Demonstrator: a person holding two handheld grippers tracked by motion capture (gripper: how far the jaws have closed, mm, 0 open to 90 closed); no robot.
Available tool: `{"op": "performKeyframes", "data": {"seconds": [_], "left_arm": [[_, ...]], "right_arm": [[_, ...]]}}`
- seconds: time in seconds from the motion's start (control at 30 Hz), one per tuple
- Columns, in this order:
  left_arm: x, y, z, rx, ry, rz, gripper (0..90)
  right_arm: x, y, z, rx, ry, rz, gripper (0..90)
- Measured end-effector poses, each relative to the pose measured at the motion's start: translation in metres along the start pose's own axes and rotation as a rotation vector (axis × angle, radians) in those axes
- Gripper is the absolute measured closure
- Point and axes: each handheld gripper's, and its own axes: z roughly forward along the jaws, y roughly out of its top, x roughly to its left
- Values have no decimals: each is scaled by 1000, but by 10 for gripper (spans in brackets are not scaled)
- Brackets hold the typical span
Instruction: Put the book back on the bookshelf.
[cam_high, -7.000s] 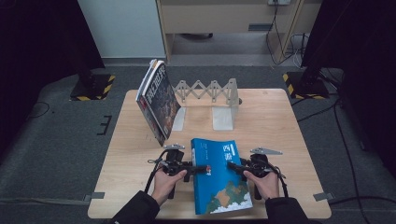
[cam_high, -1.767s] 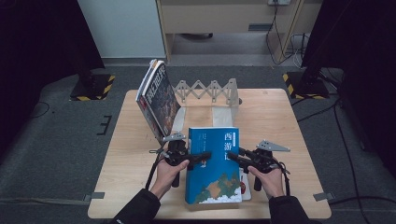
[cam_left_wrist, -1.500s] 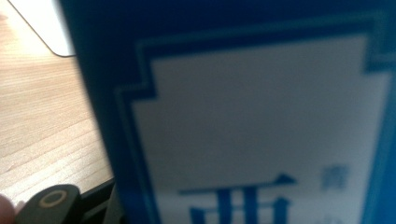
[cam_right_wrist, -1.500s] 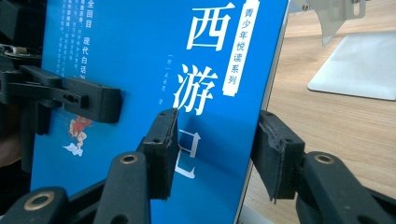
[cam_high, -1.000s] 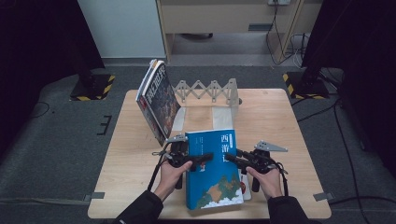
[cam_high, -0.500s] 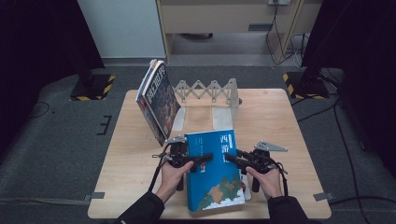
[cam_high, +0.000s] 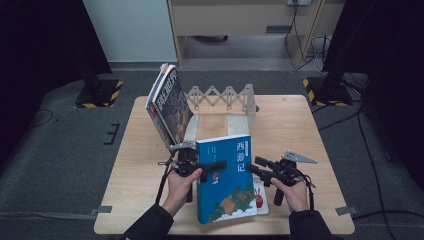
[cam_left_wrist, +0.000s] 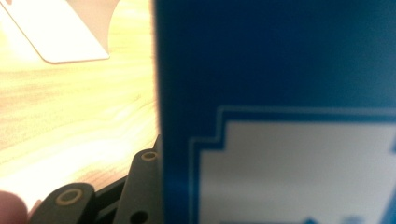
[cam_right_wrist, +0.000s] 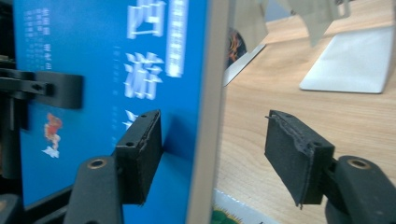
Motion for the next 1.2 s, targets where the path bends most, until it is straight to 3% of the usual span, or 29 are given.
{"op": "performKeyframes", "data": {"seconds": [0.37, 0.57, 0.73, 0.9, 1.2], "left_arm": [[-10, 20, -32, -69, 10, 61, 599], [-8, 33, -53, -130, 29, 62, 597], [-7, 44, -67, -180, 52, 62, 596], [-5, 56, -76, -214, 83, 73, 596], [-1, 87, -77, -285, 188, 109, 595]], "right_arm": [[-13, 2, -14, 15, -117, -23, 351], [-22, 2, -24, 72, -258, -71, 346], [-31, 2, -33, 98, -343, -97, 324], [-44, -3, -36, 204, -445, -114, 276], [-55, -8, -35, 303, -513, -145, 249]]}}
